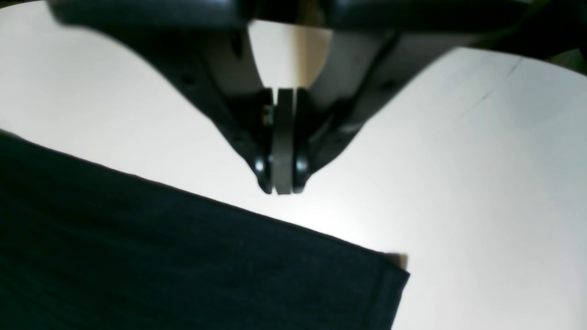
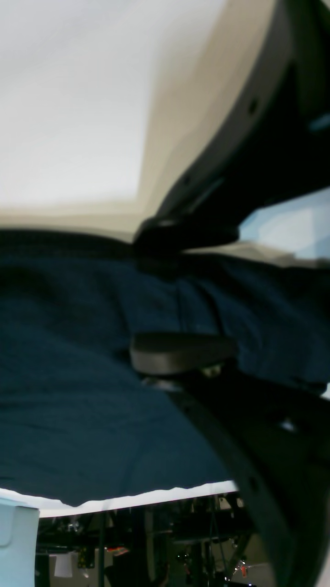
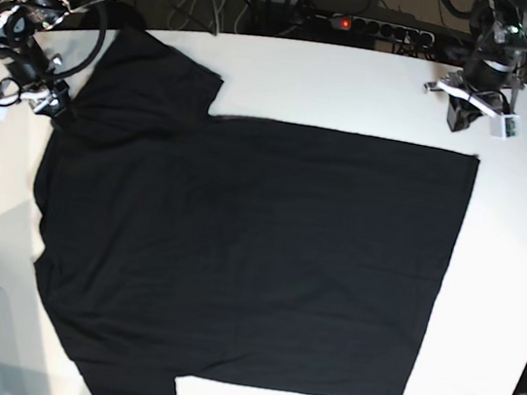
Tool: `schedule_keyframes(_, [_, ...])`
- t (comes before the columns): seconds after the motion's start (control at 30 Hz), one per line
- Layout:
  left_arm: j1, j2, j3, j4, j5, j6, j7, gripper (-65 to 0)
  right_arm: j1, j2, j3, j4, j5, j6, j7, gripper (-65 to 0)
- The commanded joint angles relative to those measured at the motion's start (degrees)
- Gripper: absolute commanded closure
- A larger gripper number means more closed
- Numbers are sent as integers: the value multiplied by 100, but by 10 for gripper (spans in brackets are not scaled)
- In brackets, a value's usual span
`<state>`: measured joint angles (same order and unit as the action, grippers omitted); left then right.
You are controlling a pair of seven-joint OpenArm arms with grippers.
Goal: Fold the T-shirt properly
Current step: 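Close both grippers on the shirt's shoulder edges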
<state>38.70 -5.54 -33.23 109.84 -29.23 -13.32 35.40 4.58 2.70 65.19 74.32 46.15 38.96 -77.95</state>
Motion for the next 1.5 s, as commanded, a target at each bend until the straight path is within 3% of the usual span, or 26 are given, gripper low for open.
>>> schedule_keyframes(0.0, [47,-31,-22,71,-61,-17,-107,0,-5,16,-9,1,-338,104,-205,-248])
schedule_keyframes(0.17, [12,-31,-22,71,-61,-17,-107,0,-5,7,-62,1,-347,104,-205,-42])
schedule_keyframes(0.23, [3,-31,-30,71,-70,-17,-107,0,-5,16,-281,1,-347,104,-205,0])
schedule_keyframes(0.37, [-85,-57,-57,80,-404,-26,-107,-2,-23,25,-528,1,-347,104,-205,0])
schedule_keyframes(0.43, [-94,-74,-136,27,-712,-26,-107,-52,-23,7,-528,1,-347,104,-205,0])
schedule_keyframes(0.53, [-120,-74,-549,-158,-1362,-35,-72,-180,-23,-46,-536,1,-347,104,-205,0])
schedule_keyframes(0.63, [-366,-136,-927,-571,-1987,-44,324,-254,-23,-37,-536,1,-347,104,-205,0])
schedule_keyframes(0.8, [-1070,-365,-1815,-2004,-2760,-52,1484,-247,-32,-37,-536,1,-347,104,-205,0])
schedule_keyframes(0.9, [-1518,-593,-2325,-2874,-2892,-61,2153,-248,-40,-37,-536,1,-347,104,-205,0])
schedule_keyframes(0.97, [-1755,-664,-2501,-3279,-2866,-255,2416,-250,-40,-37,-536,1,-347,104,-205,0])
schedule_keyframes(1.07, [-1914,-760,-2633,-3534,-2830,-562,2557,-251,-40,-28,-536,1,-347,104,-205,0])
schedule_keyframes(1.33, [-2116,-769,-2606,-3586,-2822,-545,2592,-251,-40,-28,-528,1,-347,104,-205,0])
schedule_keyframes(1.47, [-2257,-769,-2255,-3586,-2822,-545,2592,-251,-40,-28,-528,1,-347,104,-205,0])
